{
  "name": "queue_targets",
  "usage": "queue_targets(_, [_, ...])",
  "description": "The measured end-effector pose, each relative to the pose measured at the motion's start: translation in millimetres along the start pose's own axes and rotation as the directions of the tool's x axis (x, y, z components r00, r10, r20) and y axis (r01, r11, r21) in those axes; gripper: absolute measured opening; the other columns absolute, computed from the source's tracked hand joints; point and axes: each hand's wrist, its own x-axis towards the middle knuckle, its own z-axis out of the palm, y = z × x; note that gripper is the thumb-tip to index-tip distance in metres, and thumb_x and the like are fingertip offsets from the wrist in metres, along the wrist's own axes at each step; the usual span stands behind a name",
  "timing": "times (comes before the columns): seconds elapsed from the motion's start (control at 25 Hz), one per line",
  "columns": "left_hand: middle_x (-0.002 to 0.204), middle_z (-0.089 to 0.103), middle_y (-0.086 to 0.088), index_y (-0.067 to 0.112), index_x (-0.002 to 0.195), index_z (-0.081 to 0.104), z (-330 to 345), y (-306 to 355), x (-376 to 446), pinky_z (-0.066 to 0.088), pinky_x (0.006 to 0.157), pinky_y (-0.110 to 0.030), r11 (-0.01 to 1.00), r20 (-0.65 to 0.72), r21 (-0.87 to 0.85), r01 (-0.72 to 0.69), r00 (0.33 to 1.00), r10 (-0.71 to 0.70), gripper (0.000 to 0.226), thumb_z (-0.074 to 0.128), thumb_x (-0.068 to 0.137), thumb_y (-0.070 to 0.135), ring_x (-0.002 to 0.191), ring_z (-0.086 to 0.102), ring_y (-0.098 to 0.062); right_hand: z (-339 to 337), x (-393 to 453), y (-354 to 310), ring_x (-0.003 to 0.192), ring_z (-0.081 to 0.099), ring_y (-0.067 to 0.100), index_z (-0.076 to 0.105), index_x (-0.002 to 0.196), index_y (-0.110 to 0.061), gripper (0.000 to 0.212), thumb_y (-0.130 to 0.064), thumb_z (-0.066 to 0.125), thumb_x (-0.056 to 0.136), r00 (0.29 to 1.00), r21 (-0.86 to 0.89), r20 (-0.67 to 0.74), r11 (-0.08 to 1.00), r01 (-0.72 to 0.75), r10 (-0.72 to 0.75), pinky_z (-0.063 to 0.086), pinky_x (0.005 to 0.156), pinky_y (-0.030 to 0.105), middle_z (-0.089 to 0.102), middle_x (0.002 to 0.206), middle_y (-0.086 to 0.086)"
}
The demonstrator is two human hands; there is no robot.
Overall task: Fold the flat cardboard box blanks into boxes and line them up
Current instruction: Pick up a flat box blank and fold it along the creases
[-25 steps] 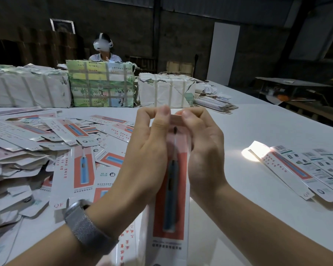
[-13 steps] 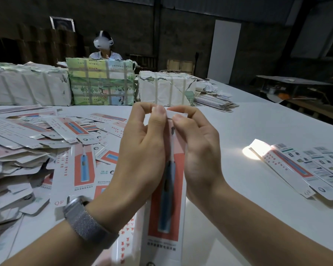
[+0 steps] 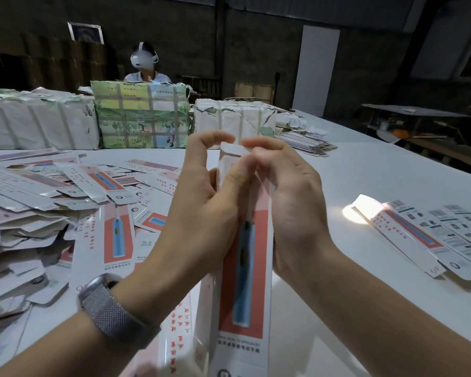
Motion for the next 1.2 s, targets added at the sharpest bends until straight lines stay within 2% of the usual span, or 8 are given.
queue_targets(0.28, [0.058,0.048,-0.005,0.035,0.120,0.046,-7,3,6,0.041,0.044,-0.025,0.995,0.056,0.078,-0.056,0.997,0.052,0.016,0.049,0.104,0.032,0.048,0.048,-0.012,-10,11,-4,0.065,0.060,0.019,0.071,0.080,-0.008,0.020,-0.002,0.055,0.090,0.995,-0.169,0.039,0.981,0.098,-0.093,0.053,0.056,0.032,0.060,0.067,0.007])
queue_targets(0.36, [0.058,0.046,-0.016,0.034,0.115,0.048,-5,7,6,0.047,0.042,-0.039,0.998,0.074,0.052,-0.040,0.997,0.036,0.012,0.046,0.106,0.027,0.047,0.048,-0.025,-14,15,-7,0.065,0.057,0.026,0.071,0.077,-0.012,0.016,-0.008,0.056,0.083,0.994,-0.226,0.078,0.969,0.096,-0.080,0.044,0.054,0.041,0.059,0.067,0.009])
queue_targets(0.48, [0.077,0.050,-0.041,0.034,0.104,0.050,-3,13,3,0.050,0.056,-0.071,1.000,0.084,-0.008,0.030,0.996,-0.029,0.010,0.045,0.106,0.025,0.062,0.056,-0.056,-19,22,-15,0.062,0.054,0.027,0.068,0.072,-0.012,0.017,-0.007,0.056,0.081,0.989,-0.312,0.149,0.948,0.056,-0.010,0.040,0.054,0.042,0.057,0.063,0.009])
queue_targets(0.72, [0.081,0.069,-0.023,0.028,0.097,0.048,-3,14,4,0.059,0.053,-0.035,0.991,0.077,-0.102,0.090,0.994,-0.082,0.010,0.045,0.106,0.024,0.068,0.069,-0.045,-29,31,-29,0.064,0.068,0.019,0.070,0.077,-0.003,0.017,0.000,0.057,0.089,0.957,-0.490,0.287,0.854,0.174,-0.030,0.058,0.056,0.031,0.068,0.066,0.003])
queue_targets(0.88, [0.075,0.071,-0.019,0.020,0.096,0.043,-3,14,4,0.058,0.048,-0.039,0.987,0.059,-0.119,0.106,0.993,-0.099,0.012,0.045,0.104,0.028,0.061,0.071,-0.039,-25,25,-19,0.057,0.063,0.022,0.069,0.078,-0.007,0.015,-0.012,0.056,0.083,0.951,-0.442,0.292,0.867,0.230,-0.103,0.050,0.047,0.050,0.065,0.062,0.006])
queue_targets(1.0, [0.063,0.065,-0.006,0.019,0.097,0.042,-3,14,4,0.060,0.053,-0.046,0.991,0.010,-0.093,0.091,0.996,-0.090,0.014,0.045,0.103,0.031,0.053,0.065,-0.022,-21,19,-10,0.056,0.064,0.020,0.069,0.083,-0.010,0.016,-0.017,0.056,0.087,0.948,-0.419,0.263,0.864,0.278,-0.177,0.051,0.041,0.036,0.065,0.064,0.005])
queue_targets(1.08, [0.058,0.058,-0.002,0.020,0.097,0.043,-3,12,5,0.055,0.050,-0.036,0.996,-0.041,-0.061,0.065,0.997,-0.068,0.013,0.044,0.104,0.031,0.050,0.057,-0.016,-18,17,-4,0.072,0.068,0.016,0.072,0.090,-0.016,0.013,-0.021,0.059,0.090,0.934,-0.509,0.237,0.785,0.353,-0.266,0.058,0.054,0.034,0.070,0.077,0.001])
queue_targets(1.2, [0.064,0.052,-0.004,0.020,0.097,0.043,-2,11,7,0.043,0.049,-0.028,0.997,-0.096,-0.015,0.080,0.992,-0.081,0.013,0.043,0.105,0.031,0.053,0.048,-0.011,-20,18,-3,0.093,0.060,0.008,0.072,0.100,-0.022,0.009,-0.025,0.065,0.094,0.871,-0.715,0.232,0.531,0.454,-0.433,0.055,0.075,0.025,0.063,0.101,-0.004])
